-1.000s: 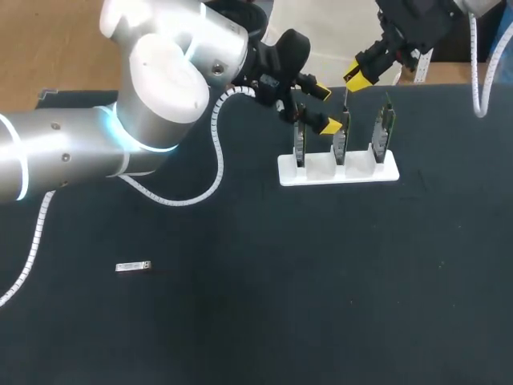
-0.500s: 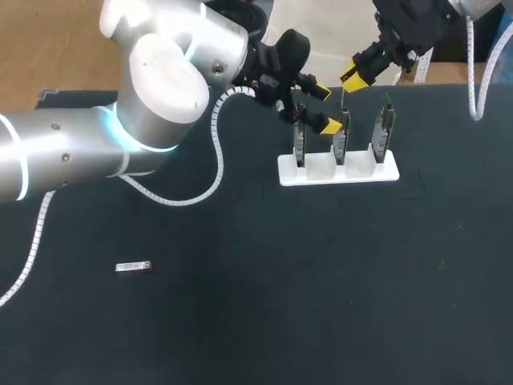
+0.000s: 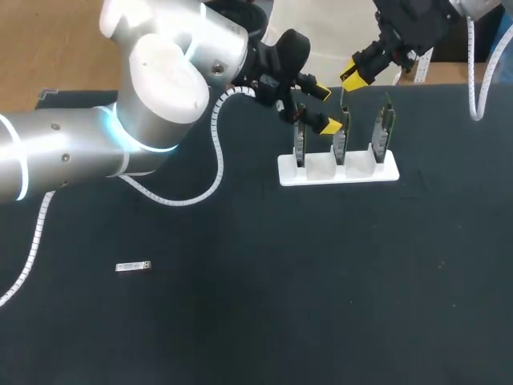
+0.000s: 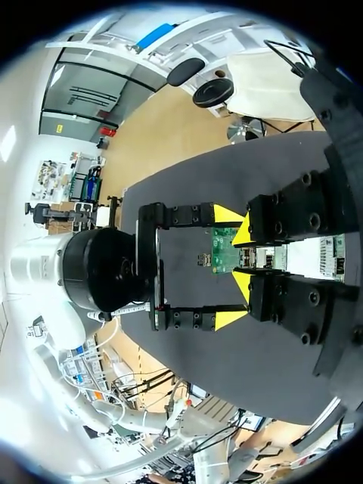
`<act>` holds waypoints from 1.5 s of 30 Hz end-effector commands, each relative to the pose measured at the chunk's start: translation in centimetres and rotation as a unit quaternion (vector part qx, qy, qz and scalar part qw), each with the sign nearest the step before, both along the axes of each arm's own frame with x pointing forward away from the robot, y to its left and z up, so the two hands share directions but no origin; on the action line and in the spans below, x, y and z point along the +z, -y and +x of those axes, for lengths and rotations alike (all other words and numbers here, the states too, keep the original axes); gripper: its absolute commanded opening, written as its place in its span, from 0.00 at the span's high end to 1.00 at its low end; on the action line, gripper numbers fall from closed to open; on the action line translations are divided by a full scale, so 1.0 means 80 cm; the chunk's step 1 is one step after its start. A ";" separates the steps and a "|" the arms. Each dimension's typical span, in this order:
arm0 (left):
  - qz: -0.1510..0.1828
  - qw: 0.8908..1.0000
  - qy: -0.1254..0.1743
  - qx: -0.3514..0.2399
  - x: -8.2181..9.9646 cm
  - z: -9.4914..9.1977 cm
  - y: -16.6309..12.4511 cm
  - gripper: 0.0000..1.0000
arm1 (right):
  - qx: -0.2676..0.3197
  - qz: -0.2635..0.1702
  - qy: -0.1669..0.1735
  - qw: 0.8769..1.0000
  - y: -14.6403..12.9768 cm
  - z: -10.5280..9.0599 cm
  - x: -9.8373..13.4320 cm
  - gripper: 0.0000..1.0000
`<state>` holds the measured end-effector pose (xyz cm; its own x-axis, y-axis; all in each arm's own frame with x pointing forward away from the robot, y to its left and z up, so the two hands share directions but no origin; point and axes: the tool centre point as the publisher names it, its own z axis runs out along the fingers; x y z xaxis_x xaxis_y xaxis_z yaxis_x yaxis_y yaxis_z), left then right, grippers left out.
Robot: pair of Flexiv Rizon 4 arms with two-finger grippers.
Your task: Pick up the optical module with the left hand, and insert it into the network port with the right hand.
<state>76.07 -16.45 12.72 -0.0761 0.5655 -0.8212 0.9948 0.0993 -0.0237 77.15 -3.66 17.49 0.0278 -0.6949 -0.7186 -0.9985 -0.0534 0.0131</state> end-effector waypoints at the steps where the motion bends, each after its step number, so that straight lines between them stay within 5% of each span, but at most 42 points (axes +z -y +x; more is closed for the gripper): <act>1: 0.002 1.000 -0.001 -0.001 0.001 0.001 0.000 0.00 | -0.006 0.001 0.005 1.000 0.003 -0.008 0.000 1.00; 42: 0.002 1.000 -0.001 -0.001 0.001 0.001 0.000 0.00 | -0.020 -0.007 -0.009 1.000 0.004 -0.007 -0.016 1.00; 43: 0.002 1.000 -0.001 -0.001 0.001 0.001 0.000 0.00 | -0.020 -0.006 -0.008 1.000 0.004 -0.007 -0.016 0.75; 44: 0.002 1.000 -0.001 -0.001 0.001 0.001 0.000 0.00 | -0.020 -0.005 -0.008 1.000 0.004 -0.006 -0.015 0.01; 45: 0.002 1.000 -0.001 -0.001 0.001 0.001 0.000 0.00 | -0.021 -0.005 -0.009 1.000 0.004 -0.006 -0.014 0.00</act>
<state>76.07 -16.45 12.73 -0.0759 0.5655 -0.8212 0.9948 0.0993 -0.0236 76.55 -3.96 16.27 -0.0129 -0.7036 -0.7105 -0.9995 -0.0110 0.0291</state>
